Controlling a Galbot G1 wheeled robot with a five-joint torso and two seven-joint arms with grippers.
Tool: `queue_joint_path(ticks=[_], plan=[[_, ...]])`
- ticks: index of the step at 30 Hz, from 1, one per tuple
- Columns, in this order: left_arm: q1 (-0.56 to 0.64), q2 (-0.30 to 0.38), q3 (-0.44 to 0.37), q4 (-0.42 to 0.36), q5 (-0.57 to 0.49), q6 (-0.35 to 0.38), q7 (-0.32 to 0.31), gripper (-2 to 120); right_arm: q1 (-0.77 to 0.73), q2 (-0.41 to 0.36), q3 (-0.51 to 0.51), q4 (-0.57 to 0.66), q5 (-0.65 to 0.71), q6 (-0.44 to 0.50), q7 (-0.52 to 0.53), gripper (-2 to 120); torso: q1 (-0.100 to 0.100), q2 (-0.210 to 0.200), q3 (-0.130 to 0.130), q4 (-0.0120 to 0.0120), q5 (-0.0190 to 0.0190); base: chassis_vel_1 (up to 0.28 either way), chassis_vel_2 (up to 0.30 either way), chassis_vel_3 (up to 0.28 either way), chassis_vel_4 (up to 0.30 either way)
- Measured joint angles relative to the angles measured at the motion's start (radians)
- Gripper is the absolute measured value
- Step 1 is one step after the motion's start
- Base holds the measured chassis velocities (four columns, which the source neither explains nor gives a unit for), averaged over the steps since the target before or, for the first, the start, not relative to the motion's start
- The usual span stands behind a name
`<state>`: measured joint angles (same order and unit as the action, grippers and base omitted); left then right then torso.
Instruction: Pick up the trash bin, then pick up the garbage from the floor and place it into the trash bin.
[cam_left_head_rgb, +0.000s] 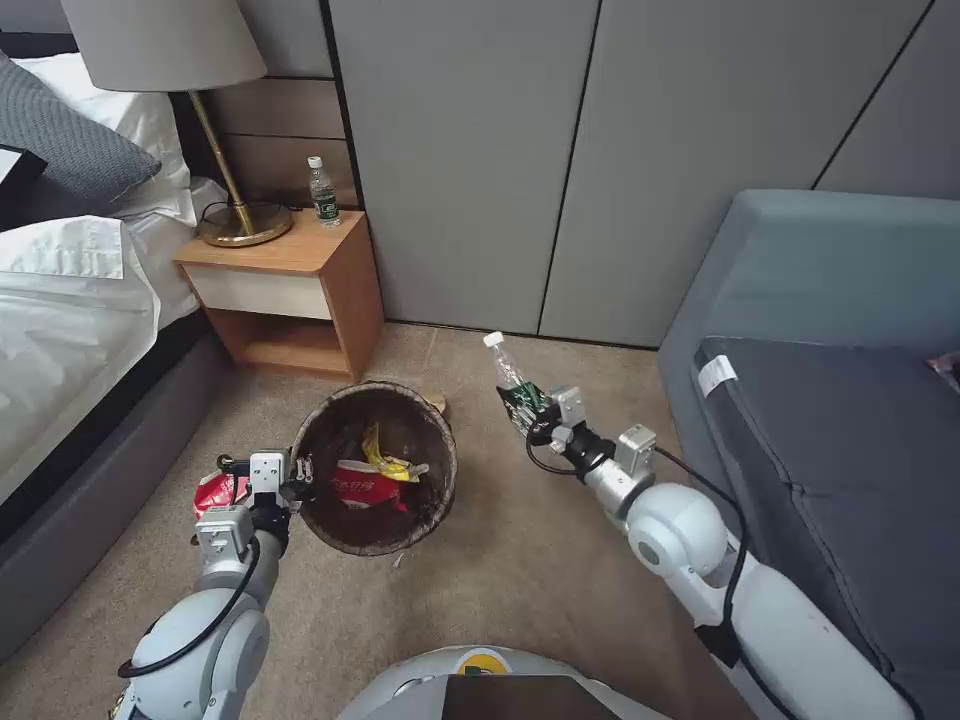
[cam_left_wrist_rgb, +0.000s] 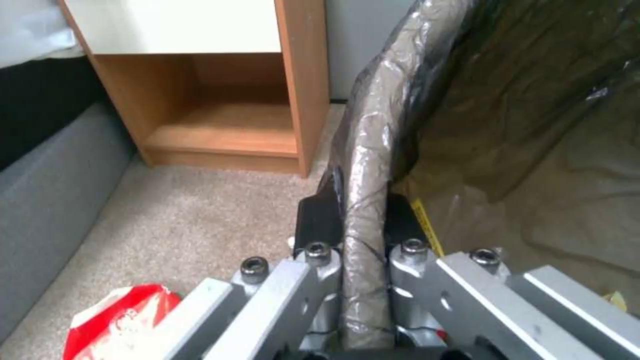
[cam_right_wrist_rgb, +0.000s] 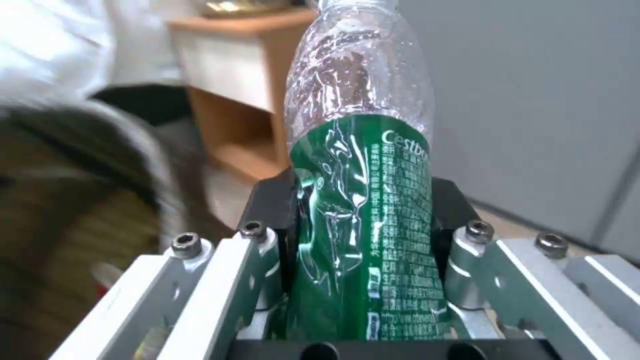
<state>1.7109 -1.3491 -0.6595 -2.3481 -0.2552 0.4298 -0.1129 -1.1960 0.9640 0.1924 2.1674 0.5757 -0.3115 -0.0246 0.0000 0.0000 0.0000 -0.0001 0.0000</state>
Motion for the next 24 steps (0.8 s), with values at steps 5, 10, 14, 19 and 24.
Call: queue_joint_path(ticks=[5, 10, 14, 19, 24], plan=[[0.001, -0.001, 0.005, -0.001, 0.005, 0.0, 0.0, 0, 0.039, -0.019, -0.027, 0.065, 0.048, -0.036, -0.028, 30, 0.0, 0.0, 0.0, 0.0001, 0.0, 0.0, 0.0, 0.0, 0.0], [0.002, -0.001, 0.006, -0.004, 0.009, 0.0, 0.0, 0, 0.094, -0.029, -0.11, 0.103, 0.082, -0.054, -0.064, 30, 0.0, 0.0, 0.0, 0.0001, 0.0, 0.0, 0.0, 0.0, 0.0], [0.001, -0.002, 0.008, -0.005, 0.013, 0.0, -0.001, 0, 0.142, -0.02, -0.196, 0.102, 0.082, -0.06, -0.071, 30, 0.0, 0.0, 0.0, 0.0, -0.0001, 0.0, 0.0, 0.0, 0.0], [0.0, 0.0, 0.007, -0.005, 0.015, 0.0, -0.001, 0, 0.209, 0.028, -0.309, 0.076, 0.077, -0.073, -0.066, 30, 0.0, 0.0, 0.0, 0.0002, -0.0001, 0.0, 0.0, 0.0, 0.0], [-0.003, 0.002, 0.005, -0.005, 0.015, 0.0, -0.001, 0, 0.241, 0.044, -0.379, 0.055, 0.067, -0.077, -0.061, 30, 0.0, 0.0, 0.0, 0.0001, -0.0002, 0.0, 0.0, 0.0, 0.0]])
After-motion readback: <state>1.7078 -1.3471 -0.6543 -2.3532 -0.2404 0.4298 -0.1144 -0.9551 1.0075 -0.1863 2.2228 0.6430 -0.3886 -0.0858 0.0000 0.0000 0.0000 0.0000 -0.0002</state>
